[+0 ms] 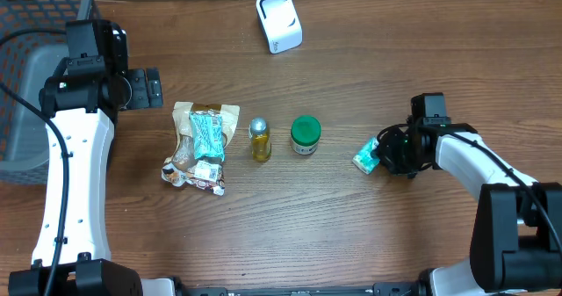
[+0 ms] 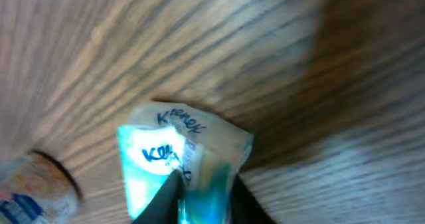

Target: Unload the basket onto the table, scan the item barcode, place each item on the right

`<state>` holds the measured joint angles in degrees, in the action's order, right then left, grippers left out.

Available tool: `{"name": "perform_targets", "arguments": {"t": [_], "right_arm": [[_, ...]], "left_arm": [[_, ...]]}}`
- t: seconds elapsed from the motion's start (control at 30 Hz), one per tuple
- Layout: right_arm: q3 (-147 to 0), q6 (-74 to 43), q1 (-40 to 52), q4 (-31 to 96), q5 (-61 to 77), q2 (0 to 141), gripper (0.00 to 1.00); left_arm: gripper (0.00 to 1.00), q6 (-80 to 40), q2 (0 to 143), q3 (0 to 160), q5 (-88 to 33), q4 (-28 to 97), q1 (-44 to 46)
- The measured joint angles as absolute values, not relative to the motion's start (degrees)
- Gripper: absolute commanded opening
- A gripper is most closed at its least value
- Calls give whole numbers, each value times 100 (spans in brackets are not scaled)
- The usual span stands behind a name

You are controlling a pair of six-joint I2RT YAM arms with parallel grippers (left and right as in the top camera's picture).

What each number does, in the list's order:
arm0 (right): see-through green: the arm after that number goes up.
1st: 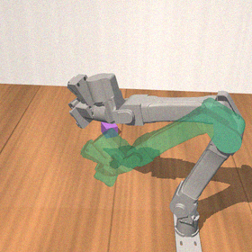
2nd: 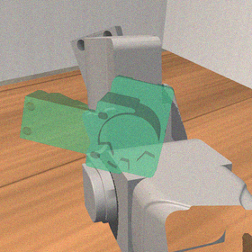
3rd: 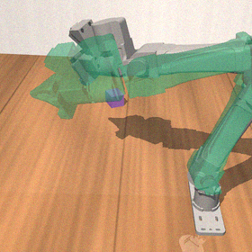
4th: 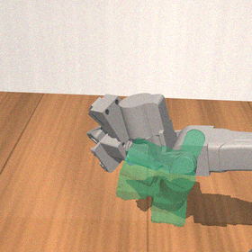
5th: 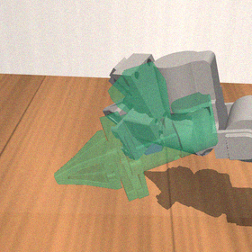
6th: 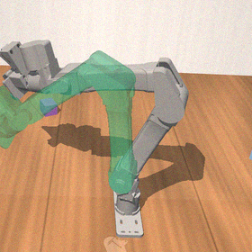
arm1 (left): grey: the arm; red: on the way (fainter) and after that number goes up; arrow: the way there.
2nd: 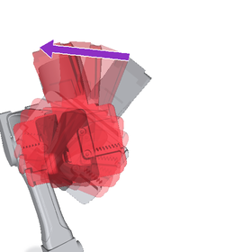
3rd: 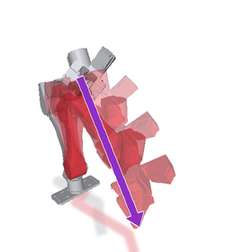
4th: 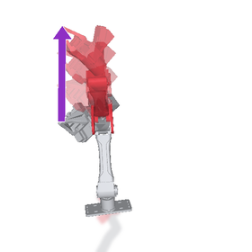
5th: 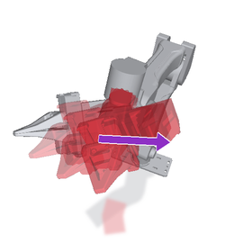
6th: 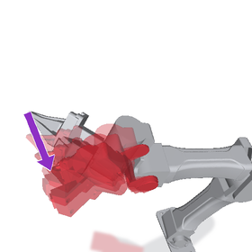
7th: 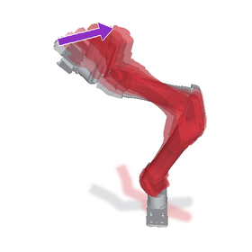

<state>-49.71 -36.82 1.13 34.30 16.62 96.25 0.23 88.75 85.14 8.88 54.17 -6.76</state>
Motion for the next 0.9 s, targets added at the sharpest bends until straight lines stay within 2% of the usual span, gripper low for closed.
{"name": "perform_targets", "arguments": {"t": [0.13,0.37,0.5,0.9], "right_arm": [[-5019,-3638,132,3645,1553,9561,4],[-6746,-2941,193,6320,-119,9561,4],[-7660,-2700,425,7102,-1330,9513,4],[-7719,-2521,1688,7461,-3730,9922,4]], "left_arm": [[100,23,8875,8514,886,5417,-676],[100,23,8875,8517,886,5419,-676],[100,23,8875,8517,886,5419,-676],[100,23,8875,8517,886,5417,-676]]}}
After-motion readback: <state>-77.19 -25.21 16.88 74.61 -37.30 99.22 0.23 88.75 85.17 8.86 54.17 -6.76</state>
